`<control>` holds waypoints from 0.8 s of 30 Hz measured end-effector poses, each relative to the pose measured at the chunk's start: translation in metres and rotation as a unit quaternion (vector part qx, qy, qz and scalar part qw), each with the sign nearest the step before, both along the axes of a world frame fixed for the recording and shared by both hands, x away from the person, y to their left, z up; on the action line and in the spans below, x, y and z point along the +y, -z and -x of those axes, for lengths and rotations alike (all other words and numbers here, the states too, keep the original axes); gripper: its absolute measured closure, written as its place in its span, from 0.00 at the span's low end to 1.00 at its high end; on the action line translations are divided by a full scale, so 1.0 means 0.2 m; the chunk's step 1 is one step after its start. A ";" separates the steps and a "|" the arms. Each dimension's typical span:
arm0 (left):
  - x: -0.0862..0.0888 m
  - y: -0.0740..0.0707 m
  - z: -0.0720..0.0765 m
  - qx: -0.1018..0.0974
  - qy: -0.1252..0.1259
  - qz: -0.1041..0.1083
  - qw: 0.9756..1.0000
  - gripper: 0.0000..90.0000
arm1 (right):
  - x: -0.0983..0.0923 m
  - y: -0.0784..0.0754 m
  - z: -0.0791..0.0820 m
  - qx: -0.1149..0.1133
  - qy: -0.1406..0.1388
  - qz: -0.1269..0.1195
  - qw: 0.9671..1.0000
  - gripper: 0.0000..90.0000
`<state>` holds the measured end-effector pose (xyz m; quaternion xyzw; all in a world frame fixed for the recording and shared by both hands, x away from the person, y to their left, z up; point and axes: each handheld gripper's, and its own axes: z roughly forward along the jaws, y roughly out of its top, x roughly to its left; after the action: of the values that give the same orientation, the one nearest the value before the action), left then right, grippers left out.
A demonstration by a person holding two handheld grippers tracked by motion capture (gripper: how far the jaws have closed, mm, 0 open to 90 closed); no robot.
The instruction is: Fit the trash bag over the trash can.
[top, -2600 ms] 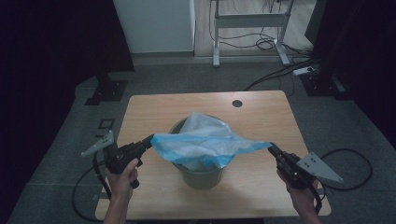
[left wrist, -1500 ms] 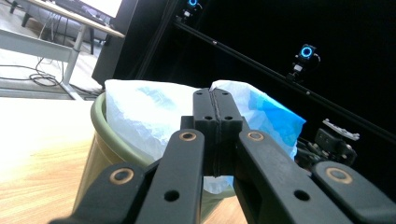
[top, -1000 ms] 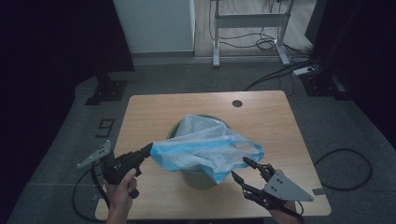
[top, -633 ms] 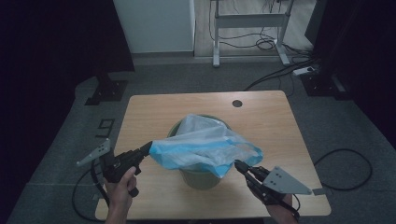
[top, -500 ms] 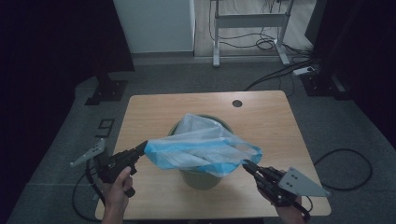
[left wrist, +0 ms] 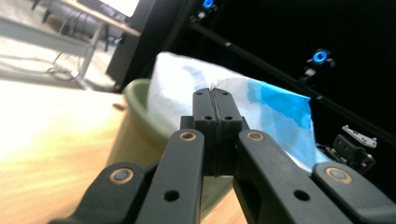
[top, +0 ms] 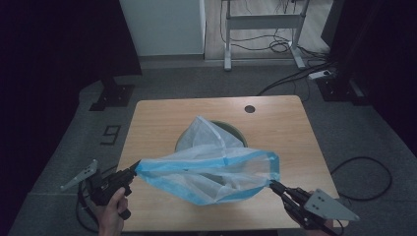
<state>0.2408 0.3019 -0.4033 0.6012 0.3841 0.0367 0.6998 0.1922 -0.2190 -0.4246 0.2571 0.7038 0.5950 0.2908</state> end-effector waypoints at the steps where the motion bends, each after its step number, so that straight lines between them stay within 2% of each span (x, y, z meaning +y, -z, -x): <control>1: 0.00 0.00 0.00 0.000 0.000 0.000 1.000 1.00 | 0.00 0.00 0.00 0.000 0.000 0.000 1.000 0.99; 3: 0.01 0.04 -0.02 0.011 -0.008 -0.005 1.000 1.00 | 0.02 0.06 -0.04 0.015 0.004 0.021 1.000 0.99; 4: 0.02 0.06 -0.02 0.017 -0.010 -0.006 1.000 1.00 | 0.03 0.12 -0.08 0.033 0.008 0.029 0.999 0.99; 6: 0.03 0.10 -0.04 0.026 -0.016 -0.009 0.999 1.00 | 0.03 0.14 -0.10 0.038 0.014 0.036 0.999 0.99; 8: 0.03 0.14 -0.07 0.035 -0.019 -0.008 0.999 1.00 | 0.04 0.16 -0.14 0.042 0.028 0.054 0.997 0.99; 13: 0.01 0.18 -0.10 0.041 -0.020 -0.023 0.999 1.00 | 0.06 0.22 -0.22 0.060 0.025 0.054 0.996 0.99; 17: 0.01 0.21 -0.09 0.040 -0.017 -0.028 0.999 1.00 | 0.09 0.27 -0.20 0.064 0.004 0.063 0.996 0.98; 19: 0.03 0.23 -0.07 0.045 -0.016 -0.028 0.998 1.00 | 0.08 0.31 -0.20 0.077 0.002 0.061 0.995 0.98; 24: 0.05 0.24 -0.07 0.049 -0.015 -0.030 0.998 1.00 | 0.06 0.33 -0.19 0.085 -0.004 0.058 0.995 0.98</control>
<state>0.2542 0.3123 -0.4523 0.6167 0.4262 0.0290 0.6612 0.2307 -0.2065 -0.4905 0.2864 0.7604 0.5302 0.2422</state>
